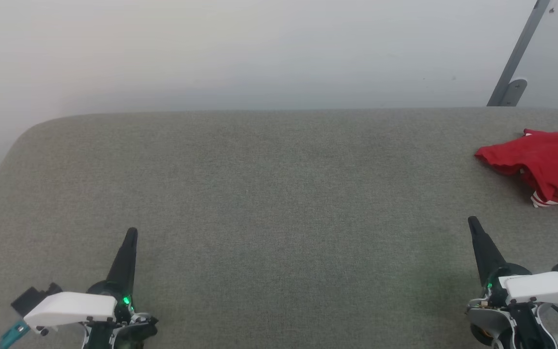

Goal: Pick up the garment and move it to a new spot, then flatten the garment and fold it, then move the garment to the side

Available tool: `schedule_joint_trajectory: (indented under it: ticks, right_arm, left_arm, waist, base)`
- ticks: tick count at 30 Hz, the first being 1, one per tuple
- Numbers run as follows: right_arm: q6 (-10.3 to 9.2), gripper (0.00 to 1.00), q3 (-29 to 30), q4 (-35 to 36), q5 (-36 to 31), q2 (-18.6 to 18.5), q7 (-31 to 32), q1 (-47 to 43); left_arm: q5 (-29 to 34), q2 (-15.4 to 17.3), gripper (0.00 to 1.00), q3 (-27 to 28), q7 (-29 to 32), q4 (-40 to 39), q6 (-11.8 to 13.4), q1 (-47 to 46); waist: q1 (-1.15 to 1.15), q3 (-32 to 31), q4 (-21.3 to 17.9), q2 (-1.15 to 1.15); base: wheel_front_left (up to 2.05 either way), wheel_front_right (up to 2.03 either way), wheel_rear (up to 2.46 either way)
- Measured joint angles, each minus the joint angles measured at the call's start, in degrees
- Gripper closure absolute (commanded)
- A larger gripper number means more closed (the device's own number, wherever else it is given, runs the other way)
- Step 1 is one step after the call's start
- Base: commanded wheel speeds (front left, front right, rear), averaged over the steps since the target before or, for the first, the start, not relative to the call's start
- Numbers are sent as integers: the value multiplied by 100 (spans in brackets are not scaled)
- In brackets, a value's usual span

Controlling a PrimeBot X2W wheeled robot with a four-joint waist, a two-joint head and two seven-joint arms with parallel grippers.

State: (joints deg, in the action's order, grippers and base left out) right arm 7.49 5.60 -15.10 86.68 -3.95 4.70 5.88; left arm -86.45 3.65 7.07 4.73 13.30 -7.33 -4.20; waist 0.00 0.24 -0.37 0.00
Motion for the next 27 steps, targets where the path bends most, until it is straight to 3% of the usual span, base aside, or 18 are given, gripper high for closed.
schedule_joint_trajectory:
  ticks: [18, 27]
  right_arm:
    - [0, 100, 96, 98, 542, 102, 182, 12]
    - [0, 100, 102, 104, 560, 107, 187, 13]
  left_arm:
    - [-580, -75, 100, -52, 183, 77, -1, -176]
    - [-586, -78, 100, -55, 183, 82, -1, -176]
  waist:
    - [0, -6, 36, 0]
    - [0, -6, 37, 0]
  base:
    - [0, 0, 0]
    - [0, 0, 0]
